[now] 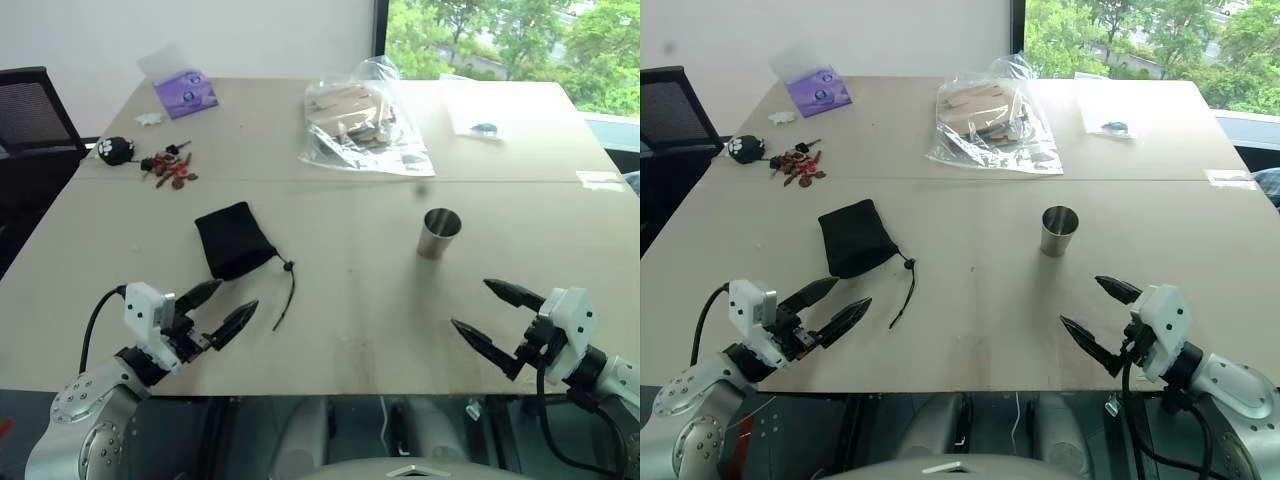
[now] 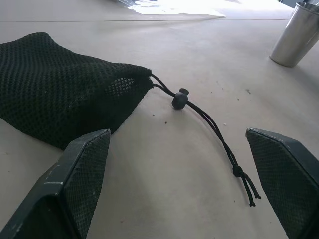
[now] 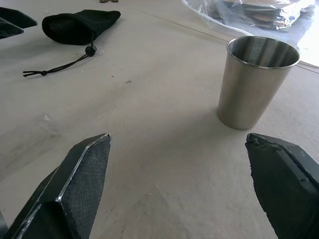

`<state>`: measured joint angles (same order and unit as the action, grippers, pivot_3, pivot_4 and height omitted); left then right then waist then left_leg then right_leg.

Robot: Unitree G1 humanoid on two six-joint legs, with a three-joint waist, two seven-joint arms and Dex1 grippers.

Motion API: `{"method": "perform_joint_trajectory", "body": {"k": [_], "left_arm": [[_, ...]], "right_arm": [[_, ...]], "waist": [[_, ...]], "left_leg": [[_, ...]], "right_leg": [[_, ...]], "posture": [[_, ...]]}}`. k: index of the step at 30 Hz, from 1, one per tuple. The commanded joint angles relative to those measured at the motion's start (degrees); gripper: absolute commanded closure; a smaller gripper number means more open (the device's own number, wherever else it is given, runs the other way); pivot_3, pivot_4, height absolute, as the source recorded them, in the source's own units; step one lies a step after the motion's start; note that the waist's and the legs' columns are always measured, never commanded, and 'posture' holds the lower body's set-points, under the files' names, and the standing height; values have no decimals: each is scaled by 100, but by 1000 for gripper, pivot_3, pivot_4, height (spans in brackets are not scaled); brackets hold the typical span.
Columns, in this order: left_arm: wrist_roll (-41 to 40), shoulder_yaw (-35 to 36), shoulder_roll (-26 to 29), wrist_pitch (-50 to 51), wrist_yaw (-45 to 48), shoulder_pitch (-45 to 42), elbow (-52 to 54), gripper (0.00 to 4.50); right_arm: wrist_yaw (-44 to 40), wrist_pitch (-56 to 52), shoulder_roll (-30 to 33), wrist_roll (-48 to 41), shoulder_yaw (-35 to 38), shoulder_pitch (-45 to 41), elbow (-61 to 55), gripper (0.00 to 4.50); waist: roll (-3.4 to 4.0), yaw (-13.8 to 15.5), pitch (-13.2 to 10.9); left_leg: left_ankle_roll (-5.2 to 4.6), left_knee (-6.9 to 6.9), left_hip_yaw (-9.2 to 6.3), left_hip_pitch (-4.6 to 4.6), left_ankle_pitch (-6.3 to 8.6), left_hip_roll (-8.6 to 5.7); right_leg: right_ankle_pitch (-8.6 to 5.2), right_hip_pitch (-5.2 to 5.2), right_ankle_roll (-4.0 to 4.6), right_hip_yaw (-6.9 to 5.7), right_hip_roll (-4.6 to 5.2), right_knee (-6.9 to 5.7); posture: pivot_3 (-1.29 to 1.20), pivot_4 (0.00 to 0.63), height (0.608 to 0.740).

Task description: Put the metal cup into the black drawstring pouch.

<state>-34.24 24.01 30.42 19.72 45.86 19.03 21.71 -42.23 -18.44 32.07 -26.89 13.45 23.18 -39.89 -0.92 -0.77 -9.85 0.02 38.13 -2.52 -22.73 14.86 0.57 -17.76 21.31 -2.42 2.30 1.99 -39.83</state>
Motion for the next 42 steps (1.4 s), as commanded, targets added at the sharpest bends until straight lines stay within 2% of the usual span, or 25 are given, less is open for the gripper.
{"method": "perform_joint_trajectory", "body": {"k": [1,4,9,13,17,21,24,31,42], "left_arm": [[-24,115,17,-86,-156,-100,65,0],[101,206,67,-155,-337,-206,122,0],[1106,-35,226,-611,-831,-363,270,0],[2718,-622,482,-491,-1796,-553,676,0],[4477,-1411,614,164,-2657,-745,1347,0],[5584,-2215,568,786,-2882,-1187,1548,0],[6154,-2531,540,1008,-2909,-1279,1584,0],[6872,-2631,502,1285,-2870,-1432,1473,0],[7034,-2490,567,1320,-2523,-1366,1402,0]], "right_arm": [[-211,348,25,-73,45,-143,88,98],[-473,751,43,10,-109,-375,301,98],[-956,1358,97,-63,-290,-494,263,98],[-1141,1085,311,-430,-444,-577,76,98],[-938,971,344,-322,-585,-804,-5,98],[-668,787,365,-269,-658,-997,-83,98],[-558,687,406,-262,-637,-1038,-137,98],[-366,577,442,-266,-588,-1031,-193,98],[-383,690,427,-219,-567,-938,-88,98]], "waist": [[0,0,0],[-1,-2,-1],[-2,1,-1],[-3,14,-2],[-4,1,-3],[-6,17,-4],[-7,-3,-5],[-12,10,-9],[-13,9,-9]], "left_leg": [[0,0,0,0,0,0],[0,1,0,1,0,0],[0,-3,-3,0,0,0],[0,-5,-4,-2,1,-3],[0,-8,-5,-1,1,-3],[0,-8,-7,-3,1,-8],[0,-12,-9,-4,1,-10],[0,-28,-12,-5,1,-10],[0,-31,-14,-6,1,-12]], "right_leg": [[0,0,0,0,0,0],[0,0,0,0,-1,0],[0,0,0,-3,-3,1],[1,-1,0,-3,-3,3],[1,0,-1,-3,-2,3],[1,0,-2,-8,-14,3],[2,2,-2,-9,-13,3],[1,7,-2,-12,-4,4],[1,7,-2,-15,4,6]], "posture": [[0,150,740],[0,150,740],[0,150,740],[0,150,740],[0,150,740],[0,150,740],[0,150,740],[0,150,740],[0,150,740]]}}
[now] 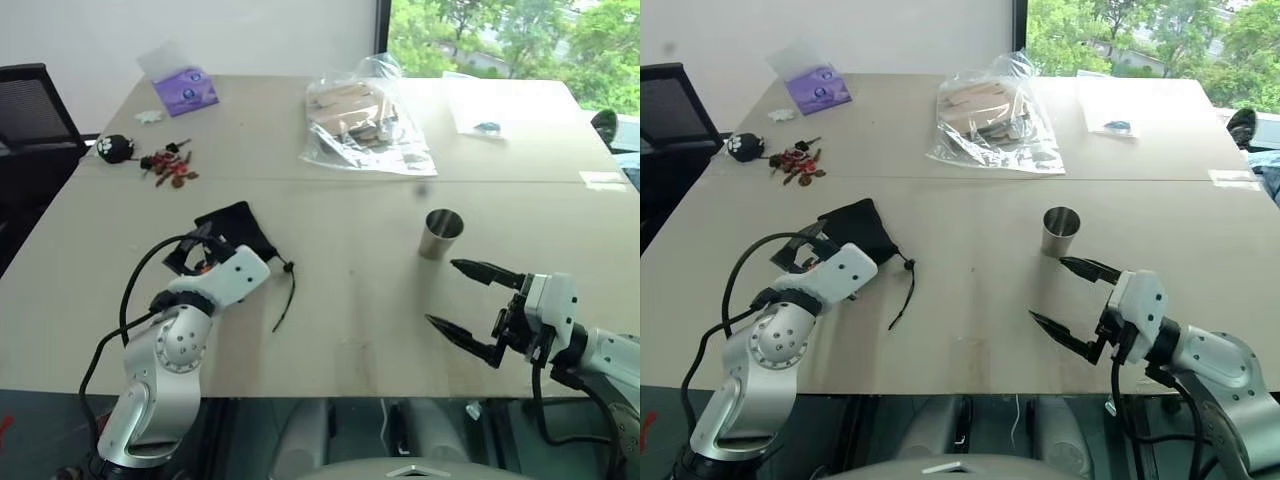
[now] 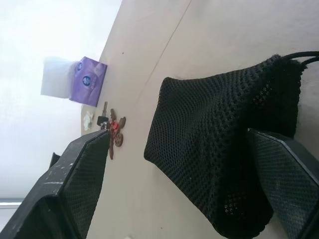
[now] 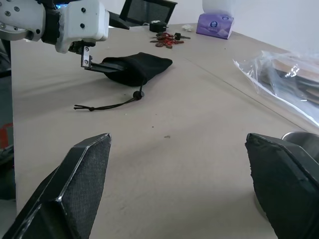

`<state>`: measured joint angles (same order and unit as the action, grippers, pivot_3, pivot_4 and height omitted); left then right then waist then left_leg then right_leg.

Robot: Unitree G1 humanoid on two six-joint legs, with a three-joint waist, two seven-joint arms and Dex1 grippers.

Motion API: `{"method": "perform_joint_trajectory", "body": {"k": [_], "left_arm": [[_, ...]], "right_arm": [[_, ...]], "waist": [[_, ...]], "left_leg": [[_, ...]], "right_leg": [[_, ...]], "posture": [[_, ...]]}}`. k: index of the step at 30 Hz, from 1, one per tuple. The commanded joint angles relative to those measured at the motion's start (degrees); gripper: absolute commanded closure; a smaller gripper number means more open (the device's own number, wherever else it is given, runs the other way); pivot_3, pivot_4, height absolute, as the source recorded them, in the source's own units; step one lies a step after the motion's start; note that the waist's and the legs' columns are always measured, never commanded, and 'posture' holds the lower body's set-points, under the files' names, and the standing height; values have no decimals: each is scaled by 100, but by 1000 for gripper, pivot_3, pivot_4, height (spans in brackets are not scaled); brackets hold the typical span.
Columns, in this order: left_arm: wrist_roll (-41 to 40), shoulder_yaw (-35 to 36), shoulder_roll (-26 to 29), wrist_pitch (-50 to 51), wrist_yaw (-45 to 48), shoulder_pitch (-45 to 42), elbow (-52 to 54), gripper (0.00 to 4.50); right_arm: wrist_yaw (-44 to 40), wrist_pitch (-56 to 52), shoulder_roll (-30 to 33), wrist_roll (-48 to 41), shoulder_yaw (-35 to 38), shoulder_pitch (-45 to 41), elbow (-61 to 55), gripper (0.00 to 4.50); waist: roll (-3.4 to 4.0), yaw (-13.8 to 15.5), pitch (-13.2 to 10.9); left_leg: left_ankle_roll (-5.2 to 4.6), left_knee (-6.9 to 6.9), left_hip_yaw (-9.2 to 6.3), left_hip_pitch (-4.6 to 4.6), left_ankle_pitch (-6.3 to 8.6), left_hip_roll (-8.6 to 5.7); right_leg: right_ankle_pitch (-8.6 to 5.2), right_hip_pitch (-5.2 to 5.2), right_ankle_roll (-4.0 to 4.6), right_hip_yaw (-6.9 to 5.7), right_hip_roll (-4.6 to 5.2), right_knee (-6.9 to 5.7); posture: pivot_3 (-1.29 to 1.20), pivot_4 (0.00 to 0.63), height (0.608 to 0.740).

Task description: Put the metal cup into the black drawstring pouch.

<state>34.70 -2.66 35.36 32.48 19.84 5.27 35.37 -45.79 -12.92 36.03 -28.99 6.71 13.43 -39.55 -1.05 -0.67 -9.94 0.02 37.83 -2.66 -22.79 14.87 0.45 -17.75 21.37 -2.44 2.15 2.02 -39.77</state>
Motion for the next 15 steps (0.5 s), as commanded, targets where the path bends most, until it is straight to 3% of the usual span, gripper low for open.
{"method": "perform_joint_trajectory", "body": {"k": [1,9,14,15], "left_arm": [[162,195,67,66,90,11,21,0],[296,100,38,294,258,-188,-180,0],[211,75,-19,454,476,-351,-238,2155],[158,86,-51,552,552,-420,-255,2789]], "right_arm": [[-31,149,26,-6,109,49,-117,98],[-60,241,6,30,106,124,-35,98],[47,214,-25,115,74,81,-5,0],[131,155,-47,132,74,64,-12,0]], "waist": [[0,-1,0],[-2,0,-1],[-2,0,-1],[-2,0,-1]], "left_leg": [[0,0,1,0,0,0],[0,0,0,-1,0,-1],[0,0,-1,0,0,-1],[0,0,-1,0,0,-1]], "right_leg": [[0,0,0,1,0,0],[0,0,0,-2,-2,0],[0,0,0,-2,-1,0],[0,0,0,-2,-1,0]], "posture": [[0,150,740],[0,150,740],[0,150,740],[0,150,740]]}}
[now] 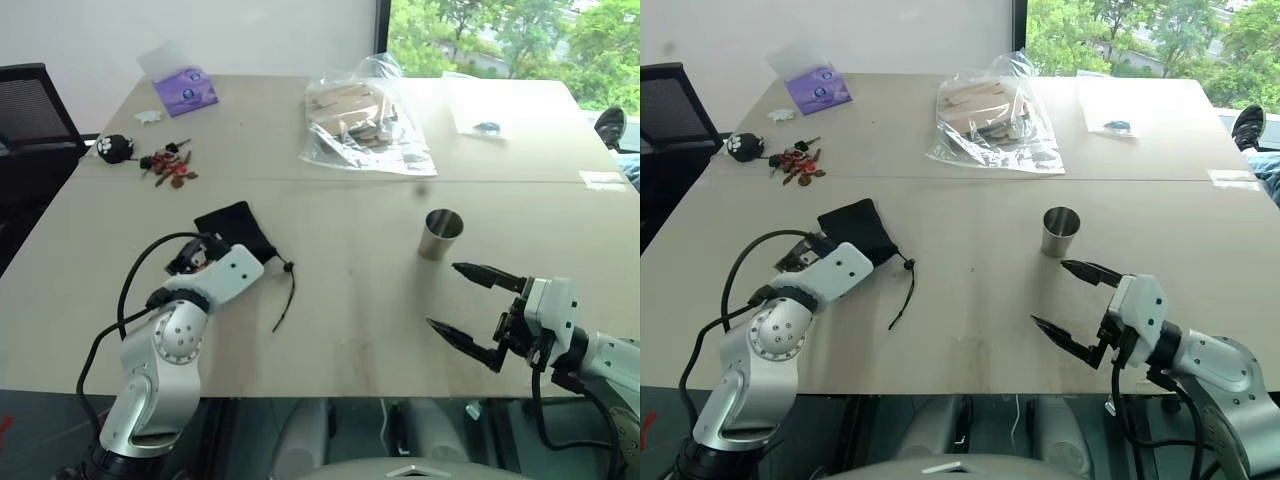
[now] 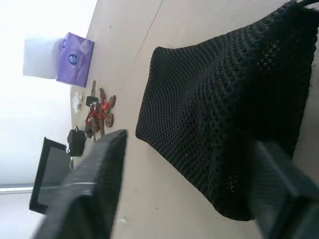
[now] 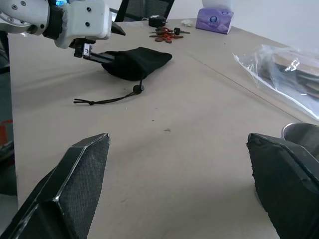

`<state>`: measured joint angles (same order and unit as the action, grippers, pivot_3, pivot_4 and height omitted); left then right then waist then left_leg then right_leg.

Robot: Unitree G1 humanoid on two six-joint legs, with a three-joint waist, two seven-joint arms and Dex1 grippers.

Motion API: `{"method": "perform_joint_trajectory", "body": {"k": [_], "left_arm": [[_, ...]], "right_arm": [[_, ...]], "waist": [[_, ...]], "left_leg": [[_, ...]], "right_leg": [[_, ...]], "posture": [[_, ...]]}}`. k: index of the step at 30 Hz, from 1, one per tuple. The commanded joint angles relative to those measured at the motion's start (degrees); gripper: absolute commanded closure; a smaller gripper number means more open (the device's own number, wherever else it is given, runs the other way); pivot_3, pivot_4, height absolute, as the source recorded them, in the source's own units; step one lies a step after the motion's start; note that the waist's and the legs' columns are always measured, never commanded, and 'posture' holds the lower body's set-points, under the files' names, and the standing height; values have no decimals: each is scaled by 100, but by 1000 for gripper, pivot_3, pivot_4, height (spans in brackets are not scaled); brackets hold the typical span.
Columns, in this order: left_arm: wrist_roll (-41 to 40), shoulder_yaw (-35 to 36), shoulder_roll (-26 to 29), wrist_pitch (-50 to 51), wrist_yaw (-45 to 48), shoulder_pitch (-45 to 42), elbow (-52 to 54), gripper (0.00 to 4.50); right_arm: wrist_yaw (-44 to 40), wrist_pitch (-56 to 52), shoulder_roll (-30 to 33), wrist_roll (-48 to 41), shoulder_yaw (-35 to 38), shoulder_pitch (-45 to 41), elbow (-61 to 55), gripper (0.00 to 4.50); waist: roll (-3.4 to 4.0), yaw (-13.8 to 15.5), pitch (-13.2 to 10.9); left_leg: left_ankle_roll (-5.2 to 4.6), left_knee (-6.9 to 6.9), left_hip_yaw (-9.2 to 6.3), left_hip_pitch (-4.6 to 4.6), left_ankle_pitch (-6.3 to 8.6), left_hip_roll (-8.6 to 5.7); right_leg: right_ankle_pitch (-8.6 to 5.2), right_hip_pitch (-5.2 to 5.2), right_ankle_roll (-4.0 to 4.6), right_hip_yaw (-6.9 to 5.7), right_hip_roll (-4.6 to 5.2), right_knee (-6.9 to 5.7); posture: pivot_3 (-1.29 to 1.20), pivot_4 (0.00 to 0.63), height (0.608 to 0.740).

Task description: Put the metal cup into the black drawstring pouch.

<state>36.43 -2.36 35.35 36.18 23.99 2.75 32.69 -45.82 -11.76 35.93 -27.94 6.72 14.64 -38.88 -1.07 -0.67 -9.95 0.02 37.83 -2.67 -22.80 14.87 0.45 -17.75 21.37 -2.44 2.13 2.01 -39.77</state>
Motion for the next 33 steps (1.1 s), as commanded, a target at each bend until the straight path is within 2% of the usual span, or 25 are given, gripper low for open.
{"method": "perform_joint_trajectory", "body": {"k": [1,4,7,10,11,14,17,19,22,26,33], "left_arm": [[-99,74,-85,306,247,-245,5,3274],[-582,177,-296,1017,793,-595,98,4475],[-1027,246,-463,1810,1206,-1040,209,4475],[-1709,348,-723,3106,1652,-1782,248,4475],[-1883,373,-797,3463,1710,-1999,212,4475],[-2423,368,-972,4345,1824,-2632,7,4475],[-3111,605,-1403,5191,1962,-3299,-303,4475],[-3623,1259,-2129,5564,2060,-3793,-762,4475],[-4097,1665,-2559,5632,1890,-4109,-1259,4475],[-4602,1642,-2578,5632,1651,-4268,-1595,4475],[-5193,1655,-2706,5632,1085,-4283,-1776,4475]], "right_arm": [[221,-15,-63,34,81,-83,-92,0],[736,-525,-121,-58,169,-341,-162,0],[1397,-1712,43,-507,373,-813,-351,0],[1965,-3275,875,-647,654,-1546,-904,0],[1948,-3525,1026,-982,793,-1770,-912,0],[1771,-4243,1213,-2805,1346,-2612,-347,0],[2088,-4855,1477,-3240,1400,-3383,215,0],[2052,-5276,1739,-3217,1052,-3901,683,0],[2071,-5668,1911,-2747,315,-4661,1409,0],[1978,-5777,1729,-2119,-495,-5531,2286,0],[1518,-5621,1524,-1107,-1574,-6043,3019,0]], "waist": [[0,0,0],[0,-1,0],[0,-8,0],[7,-2,-6],[1,-2,-3],[-5,-5,-13],[-10,-6,-16],[-9,6,-18],[-10,-24,-16],[-6,-86,-19],[-5,0,-19]], "left_leg": [[0,0,1,0,0,0],[0,0,1,0,0,-2],[0,3,2,0,0,-4],[0,8,-1,-9,-1,-6],[0,16,-7,-17,-1,-7],[0,19,-20,-18,-1,-6],[0,23,-22,-27,-1,-7],[-1,31,-22,-33,0,-10],[-1,53,-45,-69,-1,-12],[3,49,-39,-90,-3,-9],[25,46,-46,-101,-15,-15]], "right_leg": [[0,0,0,0,-1,0],[0,0,0,-1,-7,-1],[0,0,0,-8,-9,-5],[0,5,-1,-23,-9,-10],[1,7,-1,-32,-10,-11],[0,-1,-1,-49,-13,-6],[0,1,-1,-52,-12,-2],[1,2,-2,-55,-8,-1],[1,19,-2,-77,-7,0],[2,49,-1,-68,-4,-8],[2,51,-2,-71,4,4]], "posture": [[0,150,740],[0,150,740],[0,150,740],[0,150,740],[0,150,740],[0,150,740],[0,150,740],[0,150,740],[0,150,740],[0,150,740],[0,150,740]]}}
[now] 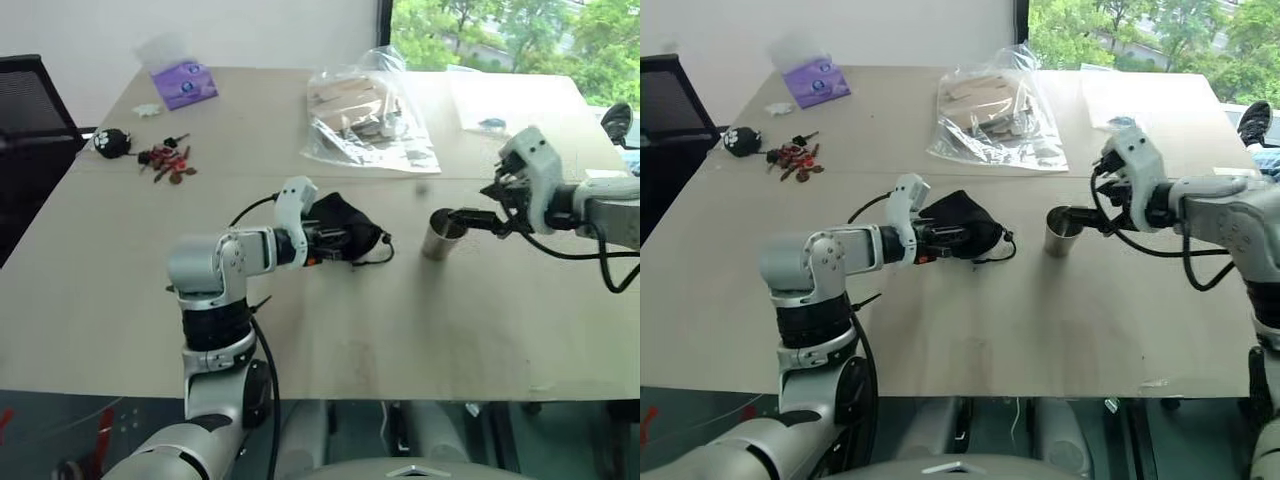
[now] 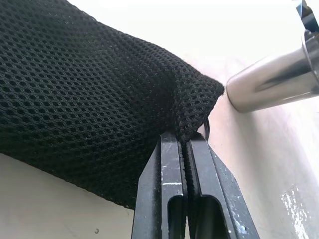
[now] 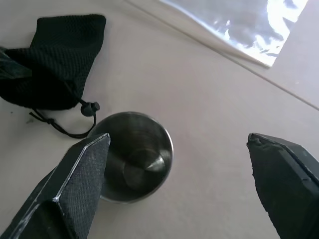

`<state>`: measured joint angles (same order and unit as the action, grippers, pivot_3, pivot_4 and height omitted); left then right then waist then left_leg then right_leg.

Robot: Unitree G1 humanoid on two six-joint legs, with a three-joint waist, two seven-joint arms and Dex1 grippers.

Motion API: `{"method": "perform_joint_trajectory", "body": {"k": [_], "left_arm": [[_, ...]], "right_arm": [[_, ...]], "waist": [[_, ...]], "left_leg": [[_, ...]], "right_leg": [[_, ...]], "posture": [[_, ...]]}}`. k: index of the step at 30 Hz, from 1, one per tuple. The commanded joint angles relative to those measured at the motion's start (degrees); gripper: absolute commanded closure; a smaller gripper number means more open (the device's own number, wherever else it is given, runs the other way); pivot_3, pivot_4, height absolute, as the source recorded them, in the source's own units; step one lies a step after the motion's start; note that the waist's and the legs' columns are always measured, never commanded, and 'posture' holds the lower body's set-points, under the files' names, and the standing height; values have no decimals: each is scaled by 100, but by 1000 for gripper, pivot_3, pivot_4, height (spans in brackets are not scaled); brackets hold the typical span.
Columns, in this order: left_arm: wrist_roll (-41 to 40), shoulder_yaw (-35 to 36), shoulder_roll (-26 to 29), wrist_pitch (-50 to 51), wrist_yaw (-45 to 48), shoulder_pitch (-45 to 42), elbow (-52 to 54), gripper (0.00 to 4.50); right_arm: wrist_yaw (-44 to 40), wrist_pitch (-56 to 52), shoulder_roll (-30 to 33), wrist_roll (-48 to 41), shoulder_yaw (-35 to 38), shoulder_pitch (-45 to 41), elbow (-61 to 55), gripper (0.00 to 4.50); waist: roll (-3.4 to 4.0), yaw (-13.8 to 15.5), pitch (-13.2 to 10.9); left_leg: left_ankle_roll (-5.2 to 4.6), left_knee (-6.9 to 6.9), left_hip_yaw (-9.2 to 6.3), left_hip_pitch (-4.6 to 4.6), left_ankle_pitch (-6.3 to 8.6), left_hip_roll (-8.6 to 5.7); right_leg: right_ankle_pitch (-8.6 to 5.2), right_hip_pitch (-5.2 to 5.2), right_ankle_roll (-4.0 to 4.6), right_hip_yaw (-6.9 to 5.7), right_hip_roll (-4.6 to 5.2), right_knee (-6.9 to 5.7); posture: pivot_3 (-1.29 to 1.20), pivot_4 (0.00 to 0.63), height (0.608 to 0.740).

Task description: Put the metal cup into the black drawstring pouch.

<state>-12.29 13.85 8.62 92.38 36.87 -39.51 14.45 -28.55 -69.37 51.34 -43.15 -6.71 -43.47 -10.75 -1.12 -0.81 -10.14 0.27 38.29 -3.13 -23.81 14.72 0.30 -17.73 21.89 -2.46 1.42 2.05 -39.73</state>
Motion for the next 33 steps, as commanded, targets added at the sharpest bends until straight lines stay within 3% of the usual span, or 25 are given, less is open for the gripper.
{"method": "perform_joint_trajectory", "body": {"k": [1,3,6,14,21,24,29,33], "left_arm": [[-381,-9,-25,12,-273,-40,95,4475],[-516,-36,-10,12,-399,-16,145,4475],[-719,86,-85,12,-581,-13,127,4500],[-1122,375,-222,12,-1083,-122,-82,4500],[-1480,548,-224,12,-1394,-246,-347,4500],[-1658,741,-309,12,-1597,-330,-594,4500],[-2004,1488,-671,12,-1793,-565,-930,4500],[-2431,1603,-580,12,-1933,-626,-1259,4500]], "right_arm": [[-281,186,-28,546,-333,-274,311,0],[-404,260,-60,766,-456,-345,513,0],[-602,339,-49,1035,-559,-402,660,828],[-954,566,0,1357,-358,-78,194,4449],[-593,729,-575,917,1059,1213,-1065,4449],[-438,1290,-1311,535,1768,1904,-1672,4449],[-68,2153,-2166,784,1572,2821,-2452,4449],[71,2892,-3028,824,1272,3089,-2338,4449]], "waist": [[0,21,0],[0,24,0],[0,15,0],[0,9,0],[-2,13,2],[-2,5,2],[4,2,1],[4,-7,2]], "left_leg": [[0,2,-4,-2,0,-1],[1,3,-8,-2,-1,-2],[2,2,-10,-2,-1,-2],[3,2,-10,0,-2,-2],[4,9,-15,5,-2,-3],[4,9,-17,4,-2,-2],[5,6,-22,2,-3,-2],[7,9,-12,11,-4,-5]], "right_leg": [[0,0,0,-1,1,-1],[0,0,0,-4,1,-2],[0,0,0,-8,1,-2],[0,0,0,-15,0,-3],[0,-10,-1,-15,1,-9],[0,-8,-1,-15,0,-10],[0,-7,-1,-16,-2,-9],[1,-8,-3,-15,-3,-14]], "posture": [[0,150,740],[0,150,740],[0,150,740],[0,150,740],[0,150,740],[0,150,740],[0,150,740],[0,150,740]]}}
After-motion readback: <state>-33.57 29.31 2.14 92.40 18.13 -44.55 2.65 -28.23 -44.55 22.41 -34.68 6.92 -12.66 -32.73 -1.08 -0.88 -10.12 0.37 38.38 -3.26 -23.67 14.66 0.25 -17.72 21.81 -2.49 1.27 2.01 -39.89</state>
